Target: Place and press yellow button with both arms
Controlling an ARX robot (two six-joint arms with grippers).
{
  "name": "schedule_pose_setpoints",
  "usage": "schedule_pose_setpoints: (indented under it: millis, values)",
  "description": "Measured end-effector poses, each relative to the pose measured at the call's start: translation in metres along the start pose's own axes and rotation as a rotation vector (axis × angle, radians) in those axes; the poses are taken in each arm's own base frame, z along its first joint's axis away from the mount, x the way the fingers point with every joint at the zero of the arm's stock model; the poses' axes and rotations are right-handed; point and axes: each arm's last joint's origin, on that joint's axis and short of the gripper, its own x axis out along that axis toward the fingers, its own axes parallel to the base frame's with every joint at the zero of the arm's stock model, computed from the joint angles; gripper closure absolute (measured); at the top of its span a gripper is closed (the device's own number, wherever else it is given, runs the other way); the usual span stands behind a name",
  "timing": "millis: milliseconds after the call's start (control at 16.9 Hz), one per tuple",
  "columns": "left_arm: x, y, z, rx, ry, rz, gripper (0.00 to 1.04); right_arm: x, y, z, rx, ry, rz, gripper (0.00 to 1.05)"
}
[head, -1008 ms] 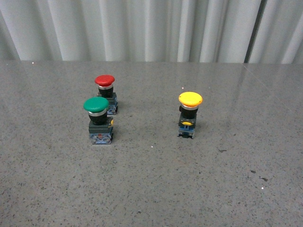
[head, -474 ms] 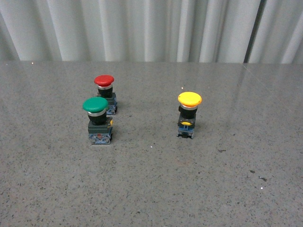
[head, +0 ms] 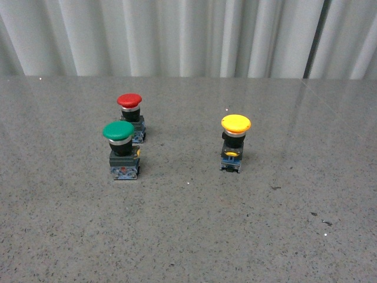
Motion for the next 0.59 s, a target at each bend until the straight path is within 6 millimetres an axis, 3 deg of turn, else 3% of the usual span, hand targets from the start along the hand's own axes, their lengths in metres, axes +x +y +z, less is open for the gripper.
schedule_pose_setpoints:
  millis: [593]
  values:
    - [-0.014,0.0,-0.003,0.0,0.013,0.0,1.03,0.0,0.0,0.0,0.0,0.001,0.0,0.07]
